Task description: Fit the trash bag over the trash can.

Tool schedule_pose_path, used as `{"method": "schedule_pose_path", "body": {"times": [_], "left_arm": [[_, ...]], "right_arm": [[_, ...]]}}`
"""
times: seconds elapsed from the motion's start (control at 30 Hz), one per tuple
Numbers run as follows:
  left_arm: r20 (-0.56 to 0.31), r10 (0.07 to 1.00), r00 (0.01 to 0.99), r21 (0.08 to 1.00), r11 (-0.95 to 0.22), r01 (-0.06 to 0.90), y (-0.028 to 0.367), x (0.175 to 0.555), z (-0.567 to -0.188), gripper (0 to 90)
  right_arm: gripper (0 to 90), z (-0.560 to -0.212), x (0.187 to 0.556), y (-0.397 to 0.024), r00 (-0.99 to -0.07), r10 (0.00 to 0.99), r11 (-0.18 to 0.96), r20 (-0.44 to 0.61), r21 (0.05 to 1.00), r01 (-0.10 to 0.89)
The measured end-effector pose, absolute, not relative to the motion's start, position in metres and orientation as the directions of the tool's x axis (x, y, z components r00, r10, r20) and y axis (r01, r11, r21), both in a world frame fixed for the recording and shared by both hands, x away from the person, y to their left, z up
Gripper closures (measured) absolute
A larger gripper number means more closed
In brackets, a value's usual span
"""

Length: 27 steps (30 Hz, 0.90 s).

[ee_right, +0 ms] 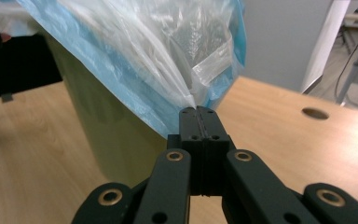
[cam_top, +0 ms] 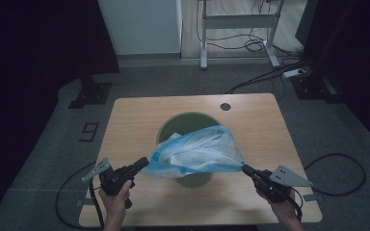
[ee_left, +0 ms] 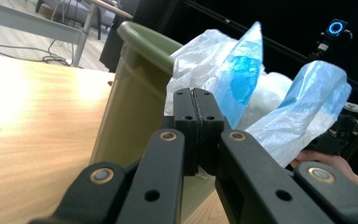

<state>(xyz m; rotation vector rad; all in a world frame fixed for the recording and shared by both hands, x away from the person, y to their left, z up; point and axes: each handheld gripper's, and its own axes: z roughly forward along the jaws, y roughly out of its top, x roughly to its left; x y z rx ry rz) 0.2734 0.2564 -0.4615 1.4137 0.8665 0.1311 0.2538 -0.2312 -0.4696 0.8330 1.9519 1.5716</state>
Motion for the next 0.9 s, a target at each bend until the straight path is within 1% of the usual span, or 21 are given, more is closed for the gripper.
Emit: {"method": "schedule_pose_path", "body": {"times": [0.13,0.2,0.37,0.4,0.43,0.5,0.53,0.63,0.73,0.83,0.9], "left_arm": [[-0.445,0.587,0.676,0.887,0.184,0.423,0.258,0.277,-0.469,89.4],[-0.451,0.592,0.668,0.884,0.192,0.427,0.258,0.280,-0.469,89.4],[-0.435,0.609,0.663,0.892,0.195,0.407,0.260,0.285,-0.458,88.2],[-0.433,0.609,0.665,0.895,0.200,0.399,0.261,0.284,-0.455,84.8],[-0.423,0.608,0.671,0.900,0.200,0.387,0.262,0.283,-0.451,79.4],[-0.388,0.627,0.676,0.918,0.199,0.342,0.263,0.278,-0.440,65.8],[-0.366,0.636,0.679,0.928,0.191,0.321,0.264,0.275,-0.434,61.4],[-0.318,0.640,0.700,0.944,0.145,0.296,0.261,0.270,-0.417,51.6],[-0.270,0.642,0.717,0.957,0.100,0.272,0.255,0.266,-0.404,45.0],[-0.249,0.633,0.733,0.962,0.075,0.262,0.251,0.264,-0.395,37.7],[-0.239,0.639,0.731,0.964,0.067,0.257,0.251,0.262,-0.391,31.2]], "right_arm": [[89.1,-0.481,0.259,-0.227,-0.691,0.722,0.191,-0.014,0.965,0.180],[89.0,-0.487,0.266,-0.227,-0.681,0.732,0.186,0.003,0.961,0.205],[89.0,-0.484,0.282,-0.227,-0.646,0.764,0.184,-0.005,0.960,0.211],[89.0,-0.481,0.285,-0.227,-0.641,0.768,0.178,-0.001,0.961,0.212],[89.0,-0.479,0.286,-0.226,-0.638,0.770,0.179,-0.005,0.962,0.208],[89.0,-0.474,0.287,-0.225,-0.635,0.772,0.184,-0.019,0.963,0.195],[88.9,-0.471,0.287,-0.225,-0.634,0.773,0.186,-0.027,0.965,0.186],[88.9,-0.464,0.285,-0.225,-0.627,0.778,0.185,-0.040,0.968,0.168],[88.9,-0.460,0.284,-0.226,-0.622,0.782,0.182,-0.043,0.970,0.162],[88.9,-0.457,0.284,-0.228,-0.618,0.785,0.182,-0.047,0.971,0.157],[88.9,-0.456,0.283,-0.228,-0.617,0.785,0.185,-0.051,0.971,0.154]]}}
